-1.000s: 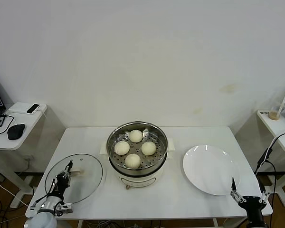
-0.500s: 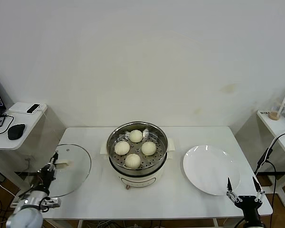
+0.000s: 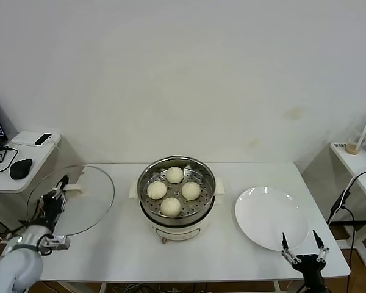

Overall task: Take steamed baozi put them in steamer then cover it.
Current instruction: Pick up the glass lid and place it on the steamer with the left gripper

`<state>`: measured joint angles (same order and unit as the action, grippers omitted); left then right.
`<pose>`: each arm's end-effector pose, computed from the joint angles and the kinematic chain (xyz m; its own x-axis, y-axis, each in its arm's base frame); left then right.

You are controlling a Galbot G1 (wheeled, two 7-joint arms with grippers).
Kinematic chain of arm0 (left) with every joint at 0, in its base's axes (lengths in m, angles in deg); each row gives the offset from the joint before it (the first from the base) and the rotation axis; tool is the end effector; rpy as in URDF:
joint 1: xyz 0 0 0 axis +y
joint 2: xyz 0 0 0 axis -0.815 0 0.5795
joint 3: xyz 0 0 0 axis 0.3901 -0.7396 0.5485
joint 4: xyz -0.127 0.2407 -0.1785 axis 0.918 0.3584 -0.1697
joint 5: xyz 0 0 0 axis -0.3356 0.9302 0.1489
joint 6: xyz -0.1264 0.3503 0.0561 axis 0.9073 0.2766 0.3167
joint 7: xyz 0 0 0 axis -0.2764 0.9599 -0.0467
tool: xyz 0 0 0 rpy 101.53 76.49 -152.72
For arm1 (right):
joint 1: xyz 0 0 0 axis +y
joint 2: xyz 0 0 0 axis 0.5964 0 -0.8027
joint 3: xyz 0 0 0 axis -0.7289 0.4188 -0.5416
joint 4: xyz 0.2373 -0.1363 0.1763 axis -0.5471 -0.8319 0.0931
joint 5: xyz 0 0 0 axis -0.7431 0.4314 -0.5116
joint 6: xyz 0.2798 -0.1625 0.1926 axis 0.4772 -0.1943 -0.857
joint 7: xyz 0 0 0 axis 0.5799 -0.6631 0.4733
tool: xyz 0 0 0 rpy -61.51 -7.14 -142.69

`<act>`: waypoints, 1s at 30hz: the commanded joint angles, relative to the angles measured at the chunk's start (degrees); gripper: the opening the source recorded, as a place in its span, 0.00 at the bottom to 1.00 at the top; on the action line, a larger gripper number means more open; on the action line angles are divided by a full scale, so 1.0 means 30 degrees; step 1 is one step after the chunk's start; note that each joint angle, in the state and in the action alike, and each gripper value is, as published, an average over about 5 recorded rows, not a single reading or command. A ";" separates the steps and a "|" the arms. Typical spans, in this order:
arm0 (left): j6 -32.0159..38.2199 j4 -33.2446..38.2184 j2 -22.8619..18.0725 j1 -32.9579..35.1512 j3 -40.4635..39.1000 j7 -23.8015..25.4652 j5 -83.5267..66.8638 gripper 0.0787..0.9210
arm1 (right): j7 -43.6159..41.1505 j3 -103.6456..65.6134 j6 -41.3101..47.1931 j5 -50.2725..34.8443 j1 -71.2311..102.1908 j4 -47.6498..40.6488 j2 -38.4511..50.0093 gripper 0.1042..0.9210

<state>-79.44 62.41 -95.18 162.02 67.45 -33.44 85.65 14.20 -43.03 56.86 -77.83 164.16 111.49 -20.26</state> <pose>0.2988 0.1864 -0.2463 -0.9994 0.0070 -0.0351 -0.0356 -0.0911 0.9952 0.1496 -0.1331 -0.3550 -0.9955 0.0921 0.0208 0.0821 0.9533 -0.2905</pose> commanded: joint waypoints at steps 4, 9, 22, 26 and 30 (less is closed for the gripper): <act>-0.2357 0.2989 0.2658 -0.3595 -0.5411 0.1604 -0.3978 0.08 | 0.0001 0.0532 0.0021 0.0430 -0.0187 -0.0397 0.0345 0.88; -0.4621 0.2966 0.2520 -0.5925 -0.9166 0.1752 -0.4597 0.08 | -0.0079 0.0508 0.0327 0.0578 -0.0247 -0.0396 0.0329 0.88; -0.8660 0.0715 -0.2117 -1.0480 -1.3259 0.4193 -0.0546 0.08 | -0.0218 0.0735 0.0490 0.1938 -0.0441 -0.0899 -0.0571 0.88; -0.8847 0.0425 -0.3060 -1.0538 -1.3222 0.4680 0.0839 0.08 | -0.0196 0.0915 0.0595 0.2375 -0.0538 -0.1064 -0.0783 0.88; -0.8822 0.0532 -0.4010 -1.0198 -1.3256 0.5087 0.2371 0.08 | 0.0081 0.1049 0.1415 0.2753 -0.0772 -0.1061 -0.1010 0.88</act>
<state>-101.56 65.49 -99.64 135.93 33.28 -22.11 83.53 13.80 -40.31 58.82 -71.96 162.32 108.61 -22.27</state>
